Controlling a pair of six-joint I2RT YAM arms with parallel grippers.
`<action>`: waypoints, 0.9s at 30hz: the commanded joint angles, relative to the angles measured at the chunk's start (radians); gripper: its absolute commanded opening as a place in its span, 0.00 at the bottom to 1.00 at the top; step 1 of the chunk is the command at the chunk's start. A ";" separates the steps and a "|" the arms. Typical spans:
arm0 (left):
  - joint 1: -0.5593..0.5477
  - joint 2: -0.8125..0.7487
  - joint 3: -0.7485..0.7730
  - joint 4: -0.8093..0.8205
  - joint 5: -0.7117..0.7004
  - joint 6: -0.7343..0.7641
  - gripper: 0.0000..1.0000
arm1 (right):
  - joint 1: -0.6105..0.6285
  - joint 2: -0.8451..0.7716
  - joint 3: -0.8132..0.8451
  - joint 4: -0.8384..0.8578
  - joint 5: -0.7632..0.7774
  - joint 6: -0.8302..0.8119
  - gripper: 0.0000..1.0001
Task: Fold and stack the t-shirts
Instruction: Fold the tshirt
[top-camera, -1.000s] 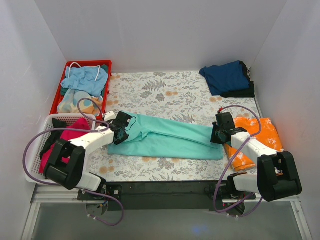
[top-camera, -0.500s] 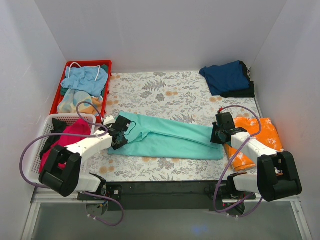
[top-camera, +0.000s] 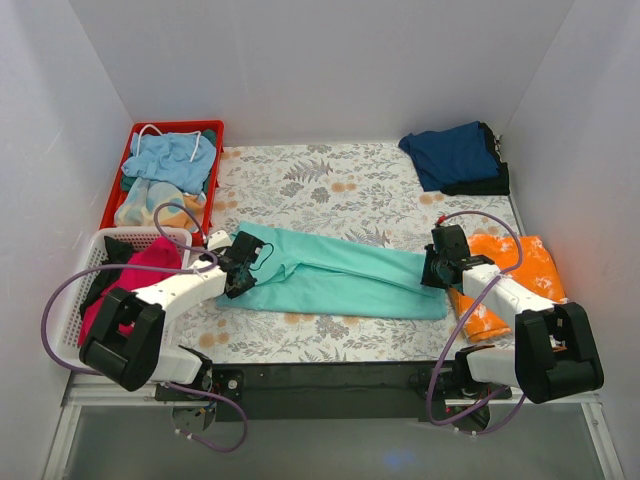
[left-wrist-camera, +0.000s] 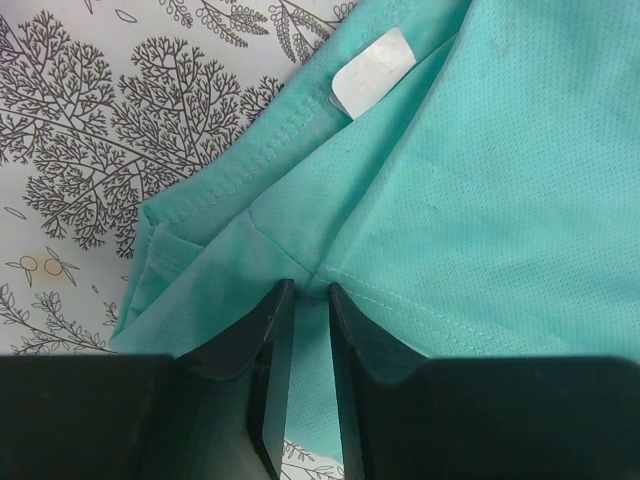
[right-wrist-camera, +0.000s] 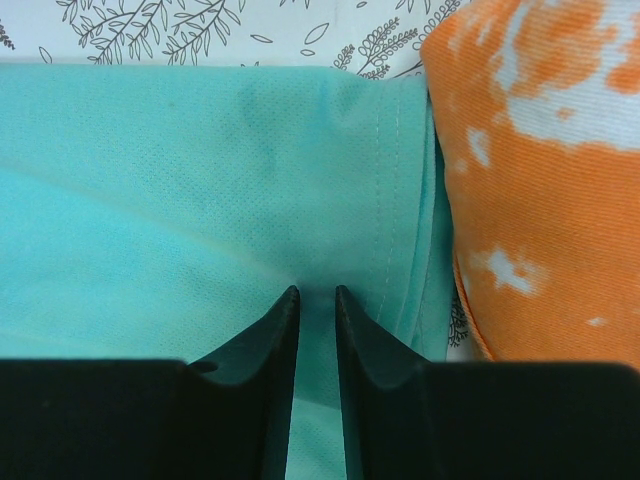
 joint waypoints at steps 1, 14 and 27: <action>-0.002 -0.019 0.032 -0.024 -0.060 -0.018 0.16 | -0.002 -0.008 -0.016 -0.003 0.011 -0.017 0.27; 0.000 -0.062 0.058 -0.157 -0.201 -0.138 0.01 | -0.002 -0.013 -0.019 -0.003 0.011 -0.022 0.26; -0.019 -0.055 0.110 0.212 0.072 0.132 0.06 | -0.002 -0.014 -0.022 0.003 0.003 -0.013 0.26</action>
